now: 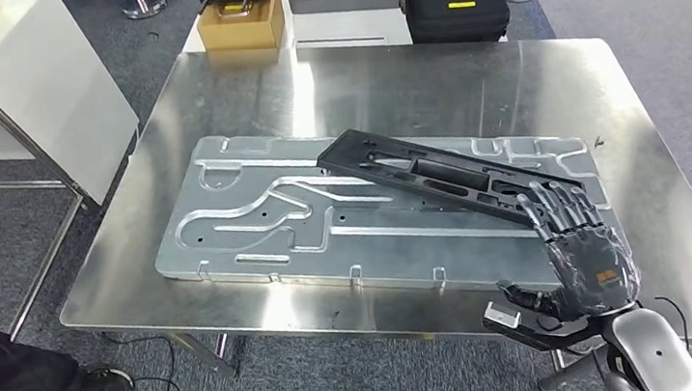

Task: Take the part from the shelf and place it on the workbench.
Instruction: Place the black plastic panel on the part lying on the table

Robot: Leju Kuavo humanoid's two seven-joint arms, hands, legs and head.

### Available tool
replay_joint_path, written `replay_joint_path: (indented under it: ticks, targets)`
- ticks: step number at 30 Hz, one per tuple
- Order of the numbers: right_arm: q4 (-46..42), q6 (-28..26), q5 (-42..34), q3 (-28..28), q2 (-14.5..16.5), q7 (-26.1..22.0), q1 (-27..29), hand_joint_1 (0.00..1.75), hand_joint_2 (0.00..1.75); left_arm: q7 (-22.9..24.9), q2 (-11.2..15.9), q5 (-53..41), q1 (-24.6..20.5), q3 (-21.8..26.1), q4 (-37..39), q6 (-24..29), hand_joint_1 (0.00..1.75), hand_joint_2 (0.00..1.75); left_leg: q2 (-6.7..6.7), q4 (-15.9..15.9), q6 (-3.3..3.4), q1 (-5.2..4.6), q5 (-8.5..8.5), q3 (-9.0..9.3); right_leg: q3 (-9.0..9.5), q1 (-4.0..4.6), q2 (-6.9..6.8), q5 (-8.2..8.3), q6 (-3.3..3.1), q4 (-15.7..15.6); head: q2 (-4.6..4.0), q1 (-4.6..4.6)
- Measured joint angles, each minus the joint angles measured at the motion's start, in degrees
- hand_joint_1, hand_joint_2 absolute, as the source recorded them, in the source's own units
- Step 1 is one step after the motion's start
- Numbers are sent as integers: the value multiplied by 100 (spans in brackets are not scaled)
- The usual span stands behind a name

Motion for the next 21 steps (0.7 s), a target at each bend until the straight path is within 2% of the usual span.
replay_joint_path:
  ticks: [3,4,5,7,8,9,10,11,12,14,15,16,18,19,21]
  targets:
    - [-368,-460,-175,-264,77,-270,398,0,0,-22,2,30,21,8,0,10,0,0,0,-79,86,2,31,48,13,-7,5,-21,95,-3,0,1]
    - [-466,-647,-173,-351,136,-336,504,0,0,-26,3,38,25,9,0,16,0,0,5,-118,121,12,53,71,-18,-15,6,-101,122,91,0,3]
    - [-555,-857,-169,-442,216,-404,601,0,0,-31,4,44,24,9,0,22,0,0,11,-155,151,25,73,90,-104,-22,6,-243,145,303,0,6]
    - [-700,-1283,-162,-602,432,-555,779,0,0,-37,3,56,28,9,0,34,0,0,18,-166,177,22,81,95,-432,-35,5,-624,181,1031,0,8]
    - [-761,-1458,-164,-664,551,-633,863,0,0,-38,3,63,35,9,0,40,0,0,20,-162,180,19,79,92,-590,-39,5,-748,196,1366,0,7]
    - [-826,-1593,-173,-715,676,-716,939,0,44,-37,3,72,42,9,0,48,0,0,21,-156,180,17,75,90,-672,-42,5,-770,204,1538,0,7]
    - [-900,-1693,-196,-764,803,-817,1000,0,87,-33,3,80,46,9,0,62,0,0,21,-146,175,16,69,91,-641,-45,4,-675,204,1477,0,7]
    - [-984,-1752,-250,-816,937,-963,1045,0,131,-25,2,87,47,9,0,85,0,0,20,-132,165,17,60,93,-496,-49,3,-493,198,1191,0,7]
    - [-1082,-1789,-342,-888,1097,-1177,1081,0,175,-13,-1,92,47,8,0,118,0,0,20,-114,149,17,48,96,-287,-53,2,-303,184,777,0,8]
    - [-1284,-1819,-610,-1071,1471,-1723,1146,0,175,28,-8,99,46,6,0,211,0,0,16,-75,102,-2,20,93,31,-30,4,-93,133,140,0,6]
    - [-1383,-1828,-745,-1172,1669,-1969,1184,0,175,48,-9,103,47,6,0,253,0,0,14,-66,75,-11,12,91,87,-14,7,-79,103,15,0,5]
    - [-1469,-1833,-854,-1259,1847,-2148,1222,0,175,65,-10,108,48,4,0,286,0,0,12,-69,46,-17,11,93,85,5,12,-87,71,7,0,3]
    - [-1614,-1837,-1011,-1407,2149,-2386,1296,0,175,76,-10,113,50,3,0,327,0,0,12,-66,-23,-8,-1,96,90,-11,16,-59,-1,-23,0,4]
    - [-1671,-1837,-1075,-1474,2280,-2482,1329,0,175,76,-10,113,50,2,0,345,0,0,12,1,-58,-1,-63,72,99,-23,12,-44,-43,-41,0,2]
    - [-1765,-1837,-1209,-1608,2523,-2660,1404,0,175,75,-9,113,52,-3,0,395,0,0,14,467,-120,16,-375,-124,110,-39,-1,-21,-104,-67,0,-4]
